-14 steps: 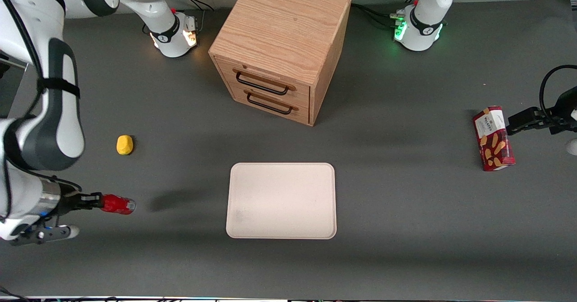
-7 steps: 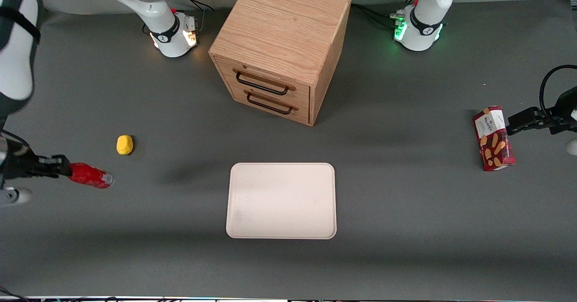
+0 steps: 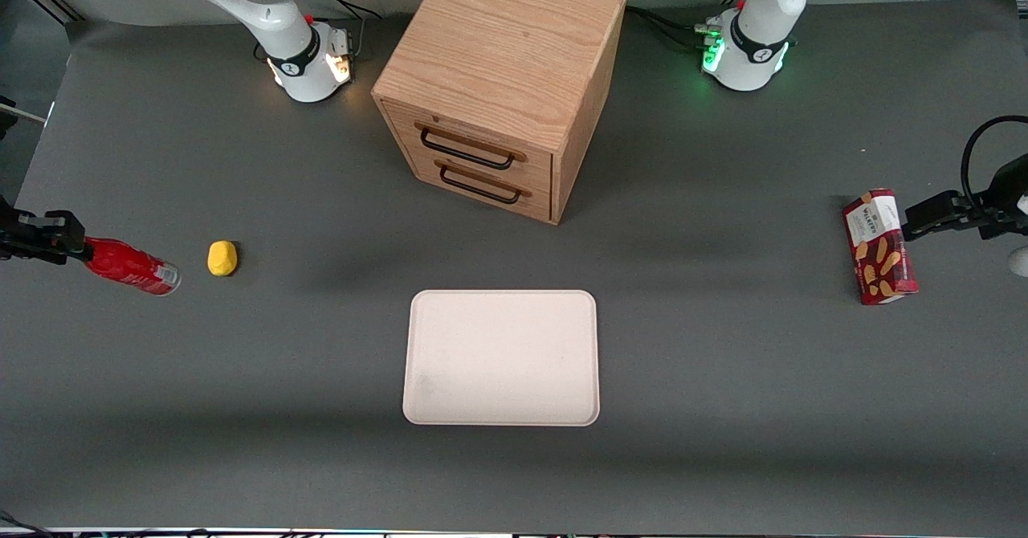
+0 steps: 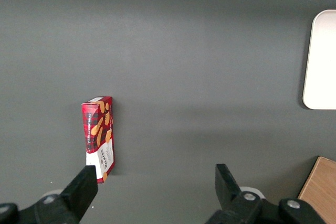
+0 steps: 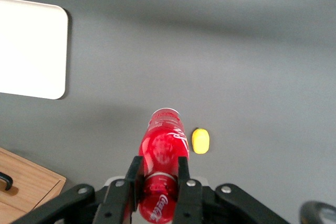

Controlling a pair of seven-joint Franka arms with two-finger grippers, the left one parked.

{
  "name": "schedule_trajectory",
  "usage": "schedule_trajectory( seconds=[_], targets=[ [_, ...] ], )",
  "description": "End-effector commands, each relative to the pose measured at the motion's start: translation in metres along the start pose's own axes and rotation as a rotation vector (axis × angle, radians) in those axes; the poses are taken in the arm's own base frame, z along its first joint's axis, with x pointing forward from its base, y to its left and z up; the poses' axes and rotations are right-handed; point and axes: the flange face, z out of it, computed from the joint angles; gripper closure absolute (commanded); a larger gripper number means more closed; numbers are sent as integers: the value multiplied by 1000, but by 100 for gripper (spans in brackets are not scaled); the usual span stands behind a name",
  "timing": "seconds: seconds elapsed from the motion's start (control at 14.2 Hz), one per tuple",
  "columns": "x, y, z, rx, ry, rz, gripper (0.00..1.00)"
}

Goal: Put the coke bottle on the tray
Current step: 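Lift the bottle and carry it toward the white tray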

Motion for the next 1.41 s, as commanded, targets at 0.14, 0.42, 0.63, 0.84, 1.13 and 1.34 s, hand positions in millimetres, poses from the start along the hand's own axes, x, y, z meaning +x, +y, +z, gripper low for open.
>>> schedule_trajectory(
  seconds=[0.14, 0.42, 0.63, 0.84, 1.13, 1.34],
  targets=[
    [18, -80, -3, 34, 31, 49, 99],
    [34, -168, 17, 56, 36, 145, 99],
    [36, -234, 24, 65, 47, 219, 100],
    [28, -292, 23, 84, 63, 277, 100],
    [26, -316, 20, 122, 86, 308, 100],
    [46, -315, 48, 124, 92, 313, 100]
  ],
)
